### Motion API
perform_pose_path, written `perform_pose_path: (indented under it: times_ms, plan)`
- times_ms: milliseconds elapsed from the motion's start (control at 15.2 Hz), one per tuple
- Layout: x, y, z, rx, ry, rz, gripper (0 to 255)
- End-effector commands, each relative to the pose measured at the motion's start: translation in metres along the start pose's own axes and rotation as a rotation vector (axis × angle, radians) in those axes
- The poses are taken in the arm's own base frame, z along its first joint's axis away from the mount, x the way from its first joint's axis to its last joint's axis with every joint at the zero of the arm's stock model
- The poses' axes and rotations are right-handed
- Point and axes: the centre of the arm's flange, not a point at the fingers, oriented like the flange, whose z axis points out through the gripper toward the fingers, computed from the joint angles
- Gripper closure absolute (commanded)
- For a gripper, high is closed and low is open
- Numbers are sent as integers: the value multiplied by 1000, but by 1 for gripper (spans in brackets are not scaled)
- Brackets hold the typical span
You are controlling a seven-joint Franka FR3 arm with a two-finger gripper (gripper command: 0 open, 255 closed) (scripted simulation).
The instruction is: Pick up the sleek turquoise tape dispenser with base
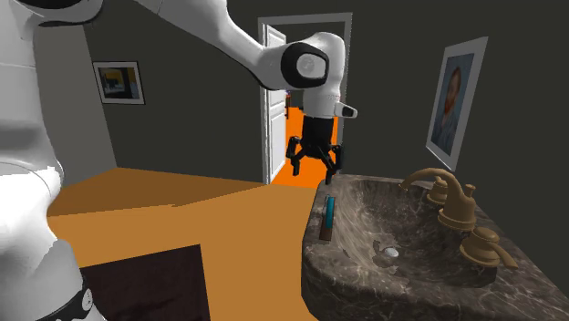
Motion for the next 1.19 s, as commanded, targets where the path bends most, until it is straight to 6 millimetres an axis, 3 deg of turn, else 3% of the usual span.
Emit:
perform_pose_path:
  times_ms: [0, 792, 1122]
  plan:
    - [22, 5, 12, -10, -7, -45, 0]
    - [166, -13, 88, -69, -48, -306, 0]
    - [174, -13, 112, -72, -50, -316, 0]
